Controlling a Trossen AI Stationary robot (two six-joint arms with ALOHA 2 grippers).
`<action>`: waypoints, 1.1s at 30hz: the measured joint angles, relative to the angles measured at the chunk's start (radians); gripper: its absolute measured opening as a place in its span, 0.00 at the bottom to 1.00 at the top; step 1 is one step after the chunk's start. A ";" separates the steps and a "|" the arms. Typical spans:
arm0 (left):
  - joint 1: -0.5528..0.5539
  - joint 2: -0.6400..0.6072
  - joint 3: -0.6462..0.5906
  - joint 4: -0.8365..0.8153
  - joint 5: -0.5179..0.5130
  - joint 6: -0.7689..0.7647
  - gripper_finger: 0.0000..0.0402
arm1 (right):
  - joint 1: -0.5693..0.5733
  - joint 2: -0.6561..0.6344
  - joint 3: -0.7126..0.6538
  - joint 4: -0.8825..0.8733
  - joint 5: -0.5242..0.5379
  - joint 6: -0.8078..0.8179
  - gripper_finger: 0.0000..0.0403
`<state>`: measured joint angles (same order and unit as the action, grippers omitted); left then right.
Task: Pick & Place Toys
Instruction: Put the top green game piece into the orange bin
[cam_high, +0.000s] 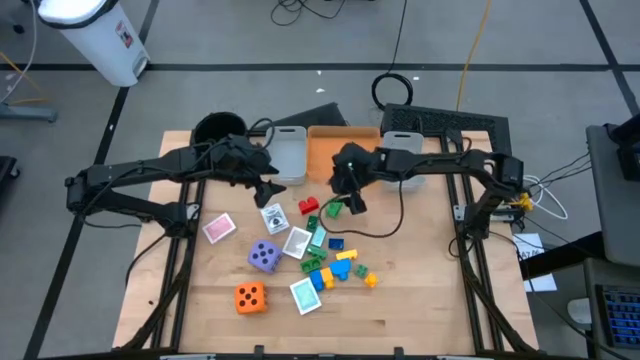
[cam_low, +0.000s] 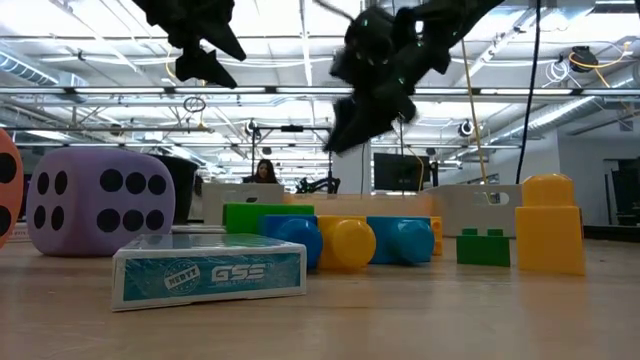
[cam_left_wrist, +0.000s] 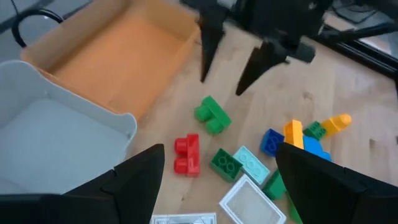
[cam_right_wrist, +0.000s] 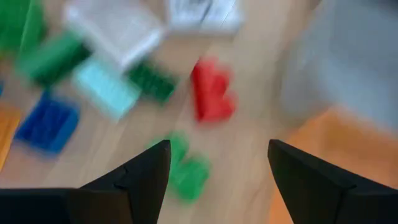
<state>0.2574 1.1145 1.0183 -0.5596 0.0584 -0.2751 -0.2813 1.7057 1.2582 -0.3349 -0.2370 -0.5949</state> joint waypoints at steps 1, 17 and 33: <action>0.000 0.000 0.000 0.009 -0.004 0.000 0.77 | 0.001 0.013 -0.001 -0.007 -0.001 -0.010 0.64; 0.001 0.000 0.000 0.047 -0.008 0.000 0.77 | 0.007 0.126 0.001 -0.101 -0.003 -0.097 0.64; 0.001 0.000 0.000 0.047 -0.009 0.011 0.77 | 0.028 0.125 -0.096 0.084 0.106 -0.053 0.55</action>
<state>0.2588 1.1145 1.0183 -0.5129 0.0498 -0.2638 -0.2531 1.8309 1.1622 -0.2513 -0.1314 -0.6482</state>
